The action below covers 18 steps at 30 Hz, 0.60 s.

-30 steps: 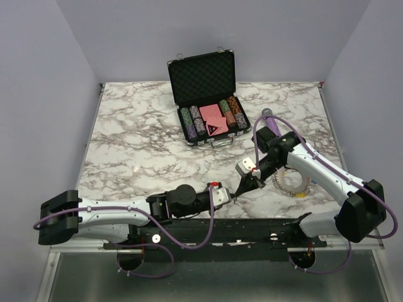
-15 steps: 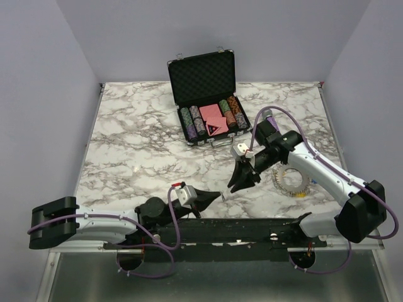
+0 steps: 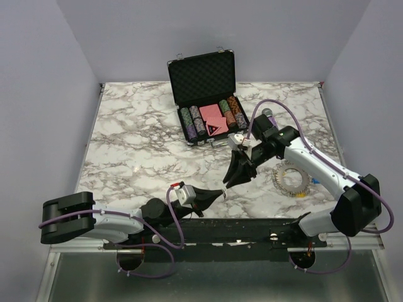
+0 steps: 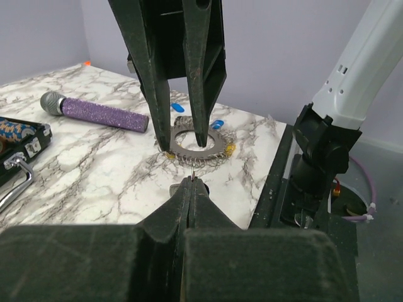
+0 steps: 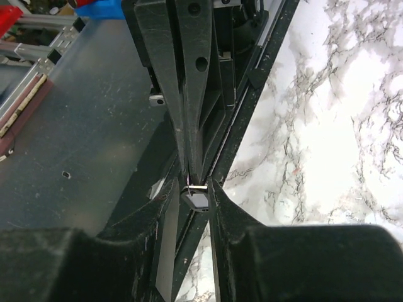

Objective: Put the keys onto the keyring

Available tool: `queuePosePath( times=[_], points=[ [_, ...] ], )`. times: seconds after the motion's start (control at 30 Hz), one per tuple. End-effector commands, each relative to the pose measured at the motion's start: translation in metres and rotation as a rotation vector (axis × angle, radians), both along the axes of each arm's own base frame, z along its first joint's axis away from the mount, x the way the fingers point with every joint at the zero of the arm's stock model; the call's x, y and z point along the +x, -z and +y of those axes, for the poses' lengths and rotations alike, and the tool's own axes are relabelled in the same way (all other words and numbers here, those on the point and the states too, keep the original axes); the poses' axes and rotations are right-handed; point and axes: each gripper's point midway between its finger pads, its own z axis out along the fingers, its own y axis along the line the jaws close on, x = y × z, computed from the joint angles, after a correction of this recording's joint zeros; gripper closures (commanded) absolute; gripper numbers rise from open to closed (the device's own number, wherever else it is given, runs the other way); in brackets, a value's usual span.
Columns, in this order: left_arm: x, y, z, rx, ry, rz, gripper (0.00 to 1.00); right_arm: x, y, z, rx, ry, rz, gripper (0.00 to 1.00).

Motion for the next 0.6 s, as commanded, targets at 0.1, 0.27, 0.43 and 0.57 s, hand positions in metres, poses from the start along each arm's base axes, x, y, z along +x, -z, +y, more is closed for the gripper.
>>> queuePosePath(
  times=[0.1,0.27,0.43,0.57],
  points=[
    [-0.0006,-0.0825,0.021,-0.319,-0.025,-0.078,1.0,-0.0011,0.0023,0.0002,0.001,0.019,0.031,0.65],
    [0.0011,-0.0843,0.0235,-0.327,-0.037,-0.076,1.0,-0.0021,0.0044,0.0002,0.001,0.019,0.044,0.66],
    [0.0032,-0.0869,0.028,-0.336,-0.057,-0.079,1.0,-0.007,0.0076,-0.0017,0.007,0.009,0.06,0.68],
    [0.0043,-0.0889,0.0288,-0.34,-0.064,-0.084,1.0,-0.0084,0.0051,-0.0014,0.02,0.001,0.065,0.71]
  ],
)
